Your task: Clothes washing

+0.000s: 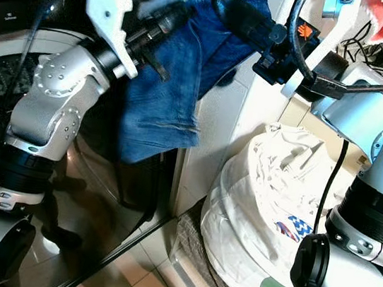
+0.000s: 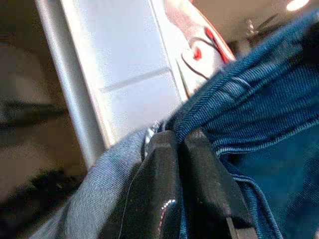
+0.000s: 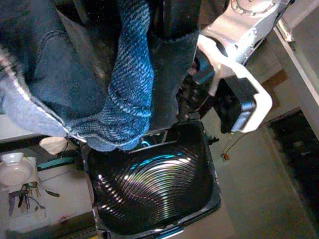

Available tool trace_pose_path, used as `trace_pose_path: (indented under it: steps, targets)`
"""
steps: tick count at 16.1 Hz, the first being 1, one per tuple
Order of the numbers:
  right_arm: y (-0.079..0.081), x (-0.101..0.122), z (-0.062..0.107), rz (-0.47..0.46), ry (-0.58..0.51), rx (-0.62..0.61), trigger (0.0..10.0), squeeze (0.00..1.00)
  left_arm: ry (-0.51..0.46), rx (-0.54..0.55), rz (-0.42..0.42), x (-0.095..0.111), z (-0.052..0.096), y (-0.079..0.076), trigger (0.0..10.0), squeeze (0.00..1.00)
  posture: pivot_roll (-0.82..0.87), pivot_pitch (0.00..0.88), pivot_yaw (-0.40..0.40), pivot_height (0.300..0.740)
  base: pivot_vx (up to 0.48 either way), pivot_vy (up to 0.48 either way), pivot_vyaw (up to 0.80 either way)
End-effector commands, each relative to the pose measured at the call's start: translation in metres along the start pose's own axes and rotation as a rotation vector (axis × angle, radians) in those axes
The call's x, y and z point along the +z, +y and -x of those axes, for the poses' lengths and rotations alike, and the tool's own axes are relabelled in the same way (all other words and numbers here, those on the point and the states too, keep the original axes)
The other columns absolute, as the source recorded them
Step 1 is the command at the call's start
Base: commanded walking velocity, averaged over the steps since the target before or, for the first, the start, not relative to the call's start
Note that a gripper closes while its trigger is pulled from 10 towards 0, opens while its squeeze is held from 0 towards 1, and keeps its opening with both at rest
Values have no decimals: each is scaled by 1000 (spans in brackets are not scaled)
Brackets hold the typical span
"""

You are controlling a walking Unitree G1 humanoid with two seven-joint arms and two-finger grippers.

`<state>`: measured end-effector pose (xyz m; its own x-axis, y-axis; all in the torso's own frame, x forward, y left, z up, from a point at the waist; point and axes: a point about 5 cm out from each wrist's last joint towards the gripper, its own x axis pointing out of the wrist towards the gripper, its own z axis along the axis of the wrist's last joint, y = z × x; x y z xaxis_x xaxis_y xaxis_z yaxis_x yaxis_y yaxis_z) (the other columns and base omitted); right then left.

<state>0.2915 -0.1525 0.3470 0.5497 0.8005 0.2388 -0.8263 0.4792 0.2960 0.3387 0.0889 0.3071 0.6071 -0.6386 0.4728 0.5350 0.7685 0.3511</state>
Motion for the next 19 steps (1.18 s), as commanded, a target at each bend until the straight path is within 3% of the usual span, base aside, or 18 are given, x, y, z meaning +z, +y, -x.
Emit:
trace_pose_path:
  steps: [1, 4, 8, 9, 10, 11, 12, 14, 16, 17, 19]
  targets:
    - [6, 7, 1, 23, -36, 35, 0, 0, -20, 123, -52, 7, 5, 23, 0, 0, -43, 0, -13, 740, 0, 0, 0]
    - [5, 6, 1, 29, -35, 25, 0, 0, -63, 182, -119, 15, 6, 35, 0, 0, -43, 0, -15, 740, 0, 0, 0]
    - [6, 5, 0, 40, -33, 16, 0, 0, -72, 176, -145, 13, 5, 33, 0, 0, -43, 0, -15, 740, 0, 0, 0]
    - [5, 4, 0, 44, -33, 10, 1176, 0, -78, 174, -158, 12, 4, 32, 0, 0, -45, 0, -10, 740, 0, 0, 0]
    - [5, 4, 0, 59, -33, 0, 8275, 0, -78, 174, -165, 11, 4, 32, 0, 0, -45, 0, -10, 740, 0, 0, 0]
    - [3, 4, -1, 85, -40, -17, 10000, 0, -79, 181, -181, 11, 4, 33, 0, 0, -44, 0, -9, 740, 0, 0, 0]
    - [3, 4, -2, 83, -49, -10, 10000, 514, -79, 185, -187, 10, 4, 34, 0, 0, -44, 0, -9, 740, 0, 0, 0]
    - [4, 4, -3, 71, -59, 7, 10000, 1000, -71, 204, -207, 9, 4, 38, 0, 0, -43, 0, -9, 740, 0, 0, 0]
    - [6, 4, -3, 89, -58, 19, 10000, 1000, -52, 258, -283, 10, 4, 52, 0, 0, -41, 0, -7, 740, 0, 0, 0]
    - [5, 4, -3, 112, -55, 7, 10000, 0, -48, 275, -307, 11, 4, 58, 0, 0, -41, 0, -6, 740, 0, 0, 0]
    - [7, 0, -3, 163, -35, 2, 10000, 0, -28, 326, -433, 19, 3, 79, 0, 0, -40, 0, -5, 740, 0, 0, 0]
